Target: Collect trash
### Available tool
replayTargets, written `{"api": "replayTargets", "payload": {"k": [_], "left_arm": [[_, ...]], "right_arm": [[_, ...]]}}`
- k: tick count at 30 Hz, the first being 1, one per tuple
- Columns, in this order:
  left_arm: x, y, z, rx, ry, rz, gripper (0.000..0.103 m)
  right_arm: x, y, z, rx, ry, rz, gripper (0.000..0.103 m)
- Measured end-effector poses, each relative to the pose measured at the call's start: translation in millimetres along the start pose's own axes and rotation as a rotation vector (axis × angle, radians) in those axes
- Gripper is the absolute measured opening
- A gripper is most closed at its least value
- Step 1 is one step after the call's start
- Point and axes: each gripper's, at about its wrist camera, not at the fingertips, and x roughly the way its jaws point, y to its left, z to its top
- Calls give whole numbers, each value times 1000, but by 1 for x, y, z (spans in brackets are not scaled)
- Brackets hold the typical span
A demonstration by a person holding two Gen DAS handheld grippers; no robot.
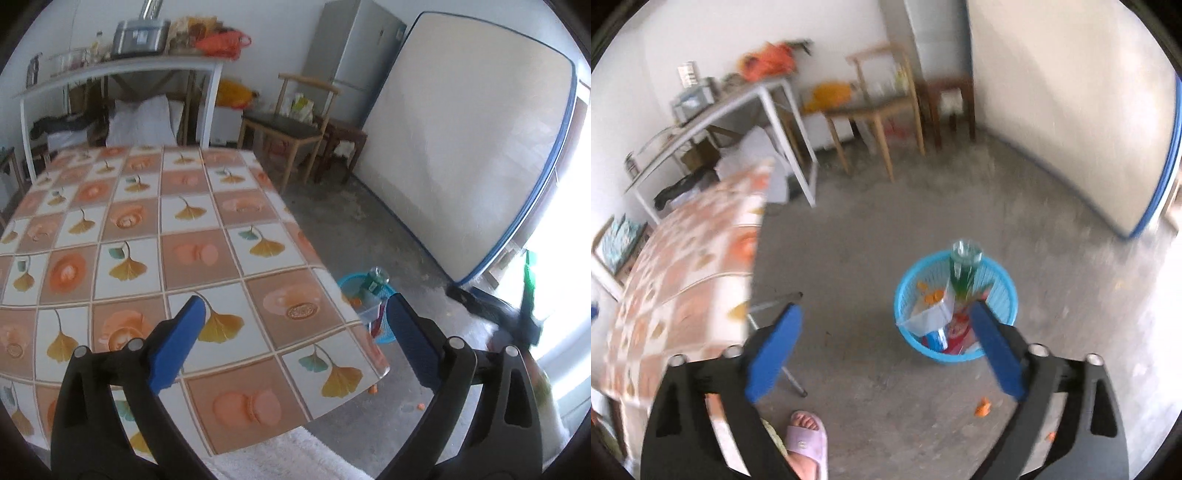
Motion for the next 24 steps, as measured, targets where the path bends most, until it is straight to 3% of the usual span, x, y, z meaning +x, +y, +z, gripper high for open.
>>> {"api": "replayTargets", "payload": {"k": [4, 9, 11, 17, 21, 24], "left_arm": [[-15, -7, -10, 6, -32, 44, 94], [-36, -10, -24, 12, -81, 206, 94], [-45, -8, -30, 17, -82, 245, 94], [-46, 13, -55, -92, 54, 375, 94], [-39, 19, -76, -123, 137, 412, 94], [-36, 17, -81, -103, 155, 422, 94]], "right_arm": [[-59, 50, -16, -98, -131, -66, 96], [-100, 94, -28, -130, -220, -95, 96], [-108, 108, -33, -133, -212, -113, 96], [-114, 138, -60, -194, -154, -161, 96], [-104, 145, -77, -244, -94, -186, 96], [-96, 142, -85, -221, -39, -185, 96]]}}
